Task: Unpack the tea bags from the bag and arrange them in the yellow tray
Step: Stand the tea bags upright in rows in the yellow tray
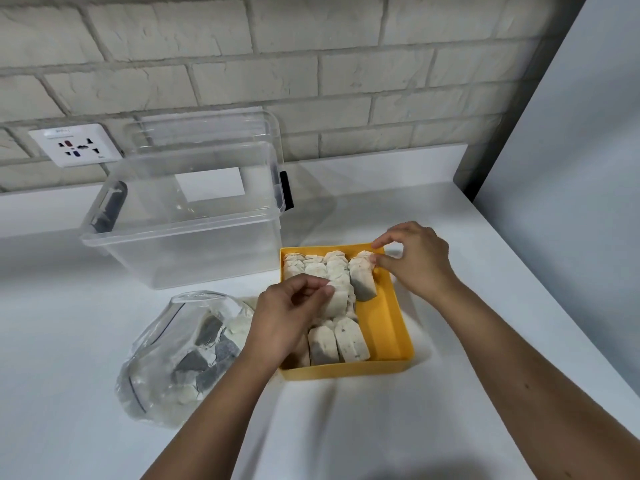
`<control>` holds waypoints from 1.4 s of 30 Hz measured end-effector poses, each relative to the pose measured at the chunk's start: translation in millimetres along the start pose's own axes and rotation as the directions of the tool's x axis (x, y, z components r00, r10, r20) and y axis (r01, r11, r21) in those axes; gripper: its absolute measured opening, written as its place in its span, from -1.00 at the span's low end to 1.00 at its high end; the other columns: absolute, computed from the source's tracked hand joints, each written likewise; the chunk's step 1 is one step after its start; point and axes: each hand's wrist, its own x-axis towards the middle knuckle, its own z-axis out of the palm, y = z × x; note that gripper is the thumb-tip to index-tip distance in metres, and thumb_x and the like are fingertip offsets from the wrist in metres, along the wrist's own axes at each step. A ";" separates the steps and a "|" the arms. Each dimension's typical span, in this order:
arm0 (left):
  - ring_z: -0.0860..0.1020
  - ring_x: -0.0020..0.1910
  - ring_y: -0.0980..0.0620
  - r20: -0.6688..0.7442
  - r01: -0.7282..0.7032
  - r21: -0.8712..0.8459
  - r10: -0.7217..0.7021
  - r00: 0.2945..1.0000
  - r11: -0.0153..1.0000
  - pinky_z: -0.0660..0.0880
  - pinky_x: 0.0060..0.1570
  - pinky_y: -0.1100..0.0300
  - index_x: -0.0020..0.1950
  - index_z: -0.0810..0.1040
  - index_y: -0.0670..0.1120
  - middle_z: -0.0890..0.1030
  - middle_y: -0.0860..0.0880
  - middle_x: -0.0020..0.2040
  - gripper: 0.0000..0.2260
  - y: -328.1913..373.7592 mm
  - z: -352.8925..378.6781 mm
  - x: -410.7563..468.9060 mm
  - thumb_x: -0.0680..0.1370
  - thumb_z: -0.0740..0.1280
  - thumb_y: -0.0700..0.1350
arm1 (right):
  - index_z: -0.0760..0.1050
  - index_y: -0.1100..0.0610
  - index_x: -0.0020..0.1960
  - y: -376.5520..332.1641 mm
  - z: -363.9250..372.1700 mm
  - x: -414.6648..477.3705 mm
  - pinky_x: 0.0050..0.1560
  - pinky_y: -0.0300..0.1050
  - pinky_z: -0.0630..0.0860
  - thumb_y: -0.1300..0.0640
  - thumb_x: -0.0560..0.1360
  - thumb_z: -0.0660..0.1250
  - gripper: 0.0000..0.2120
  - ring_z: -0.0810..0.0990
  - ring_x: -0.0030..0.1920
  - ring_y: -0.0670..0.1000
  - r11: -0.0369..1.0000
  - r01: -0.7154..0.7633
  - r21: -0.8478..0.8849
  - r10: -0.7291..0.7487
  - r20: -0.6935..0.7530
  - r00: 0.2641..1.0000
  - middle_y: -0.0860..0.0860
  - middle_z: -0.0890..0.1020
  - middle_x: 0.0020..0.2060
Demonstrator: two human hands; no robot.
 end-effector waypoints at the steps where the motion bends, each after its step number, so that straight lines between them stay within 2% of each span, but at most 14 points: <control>1: 0.64 -0.17 0.28 0.006 0.000 -0.016 0.000 1.000 1.000 0.45 -0.16 0.52 -0.12 0.68 0.13 0.70 0.16 -0.21 -0.92 2.5 1.2 2.5 0.51 0.47 -0.06 | 0.63 -0.13 0.00 -4.5 -10.6 -4.1 0.20 0.04 0.44 -0.06 0.40 0.48 -0.82 0.51 0.17 0.01 0.994 0.032 0.106 -0.039 0.070 0.997 -0.08 0.58 0.15; 3: 0.64 -0.17 0.26 0.025 -0.011 -0.015 0.012 1.000 1.000 0.46 -0.16 0.50 -0.11 0.69 0.11 0.70 0.14 -0.21 -0.94 8.7 5.6 9.1 0.52 0.47 -0.06 | 0.65 -0.13 0.01 -16.8 -28.7 -13.3 0.04 -0.09 0.52 -0.01 0.34 0.54 -0.76 0.54 0.02 -0.06 0.963 0.046 0.266 -0.127 0.295 0.947 -0.12 0.61 0.03; 5: 0.63 -0.17 0.25 0.056 -0.043 0.010 0.042 0.998 0.999 0.46 -0.16 0.49 -0.09 0.70 0.07 0.70 0.12 -0.19 -0.97 14.3 12.0 16.1 0.53 0.46 -0.06 | 0.65 -0.11 -0.02 -26.0 -34.7 -18.8 0.04 -0.13 0.50 -0.04 0.30 0.57 -0.73 0.53 0.01 -0.08 0.960 0.071 0.270 -0.171 0.367 0.914 -0.13 0.60 0.00; 8: 0.64 -0.17 0.23 0.095 -0.079 0.007 0.078 0.992 0.997 0.46 -0.17 0.49 -0.04 0.72 -0.03 0.71 0.07 -0.16 -0.93 22.4 21.7 21.7 0.53 0.46 -0.07 | 0.64 -0.05 -0.08 -28.2 -32.8 -19.8 0.15 -0.04 0.42 -0.11 0.35 0.51 -0.80 0.48 0.11 -0.05 0.982 0.184 0.037 -0.188 0.243 0.952 -0.12 0.59 0.06; 10: 0.63 -0.17 0.23 0.099 -0.091 0.014 0.090 0.991 0.996 0.45 -0.16 0.51 -0.01 0.72 -0.06 0.71 0.06 -0.15 -0.90 23.2 23.5 22.9 0.53 0.45 -0.09 | 0.66 -0.05 -0.08 -22.5 -32.1 -20.2 0.21 -0.02 0.38 -0.12 0.39 0.47 -0.81 0.46 0.19 -0.03 0.968 0.226 -0.113 -0.196 0.226 0.954 -0.12 0.58 0.15; 12: 0.62 -0.17 0.29 0.061 -0.127 0.086 0.122 0.991 0.988 0.43 -0.14 0.52 -0.04 0.72 -0.03 0.70 0.13 -0.15 -0.93 18.7 20.4 22.5 0.54 0.45 -0.09 | 0.66 -0.06 -0.06 -13.6 -30.3 -20.7 0.30 0.00 0.31 -0.11 0.41 0.46 -0.83 0.39 0.31 -0.01 0.965 0.217 -0.147 -0.171 0.272 0.947 -0.10 0.52 0.29; 15: 0.60 -0.14 0.30 -0.050 -0.171 0.288 0.193 0.980 0.942 0.41 -0.12 0.54 -0.05 0.71 0.06 0.69 0.21 -0.11 -0.95 5.1 10.3 21.4 0.54 0.44 -0.03 | 0.65 -0.09 -0.07 -1.0 -16.2 -20.3 0.48 0.13 0.07 -0.11 0.41 0.46 -0.85 0.11 0.52 0.04 0.978 0.158 -0.138 -0.102 0.345 0.933 -0.07 0.29 0.49; 17: 0.60 -0.13 0.27 -0.092 -0.183 0.362 0.230 0.969 0.914 0.47 -0.05 0.42 -0.05 0.72 0.04 0.70 0.19 -0.09 -0.93 -5.2 4.9 18.4 0.53 0.44 -0.02 | 0.65 -0.09 -0.05 3.2 -3.8 -18.3 0.51 0.20 -0.07 -0.12 0.43 0.43 -0.84 -0.03 0.56 0.05 0.968 0.144 -0.204 -0.066 0.346 0.936 -0.06 0.17 0.54; 20: 0.62 -0.05 0.13 -0.110 -0.225 0.443 0.302 0.947 0.868 0.53 0.05 0.17 -0.06 0.73 0.02 0.72 0.14 -0.08 -0.94 -17.5 -0.1 14.0 0.52 0.46 -0.06 | 0.65 -0.08 0.01 3.7 9.8 -13.9 0.50 0.21 -0.16 -0.12 0.48 0.37 -0.82 -0.11 0.57 0.06 0.929 0.145 -0.342 -0.055 0.261 0.964 -0.04 0.13 0.56; 25: 0.51 -0.12 0.33 -0.122 -0.212 0.438 0.292 0.949 0.874 0.30 -0.04 0.59 -0.06 0.72 0.01 0.71 0.14 -0.08 -0.95 -22.9 -8.4 10.0 0.52 0.46 -0.09 | 0.64 -0.12 -0.01 -0.2 26.1 -8.8 0.48 0.24 -0.24 -0.17 0.51 0.31 -0.80 -0.16 0.57 0.10 0.893 0.109 -0.437 -0.068 0.109 0.992 -0.01 0.09 0.57; 29: 0.48 -0.01 0.47 -0.119 -0.201 0.380 0.264 0.957 0.903 0.32 -0.07 0.57 -0.06 0.71 0.03 0.65 0.25 -0.10 -0.96 -20.4 -13.6 5.4 0.53 0.46 -0.09 | 0.61 -0.12 0.05 0.3 32.0 -8.2 0.50 0.27 -0.18 -0.21 0.51 0.29 -0.75 -0.10 0.57 0.11 0.887 0.058 -0.458 -0.014 0.098 0.995 0.02 0.16 0.55; 35: 0.58 -0.07 0.25 -0.193 -0.161 0.274 0.218 0.957 0.948 0.37 -0.16 0.47 -0.11 0.66 0.15 0.68 0.25 -0.09 -0.92 -11.0 -42.5 -20.0 0.53 0.44 -0.06 | 0.51 -0.10 0.22 -12.2 19.8 -27.8 0.49 0.21 -0.10 -0.18 0.47 0.35 -0.65 0.02 0.55 0.09 0.945 0.036 -0.325 -0.048 -0.029 0.998 0.01 0.29 0.49; 40: 0.62 -0.10 0.19 -0.285 -0.107 0.280 0.189 0.940 0.954 0.47 -0.10 0.37 -0.07 0.68 0.13 0.68 0.27 -0.10 -0.94 -14.4 -93.3 -47.5 0.54 0.44 -0.05 | 0.61 -0.05 0.07 -47.8 20.7 -59.7 0.35 0.02 0.25 -0.05 0.40 0.48 -0.74 0.35 0.41 0.08 0.982 0.190 0.018 -0.188 -0.073 0.979 -0.01 0.49 0.30; 42: 0.62 -0.12 0.23 -0.312 -0.059 0.316 0.163 0.936 0.947 0.44 -0.13 0.44 -0.05 0.69 0.12 0.69 0.22 -0.12 -0.93 -19.9 -114.8 -56.5 0.54 0.44 -0.06 | 0.63 -0.05 0.03 -68.4 25.6 -74.9 0.30 -0.09 0.28 0.01 0.41 0.49 -0.80 0.40 0.34 0.01 0.961 0.240 0.137 -0.234 -0.059 0.971 -0.05 0.51 0.27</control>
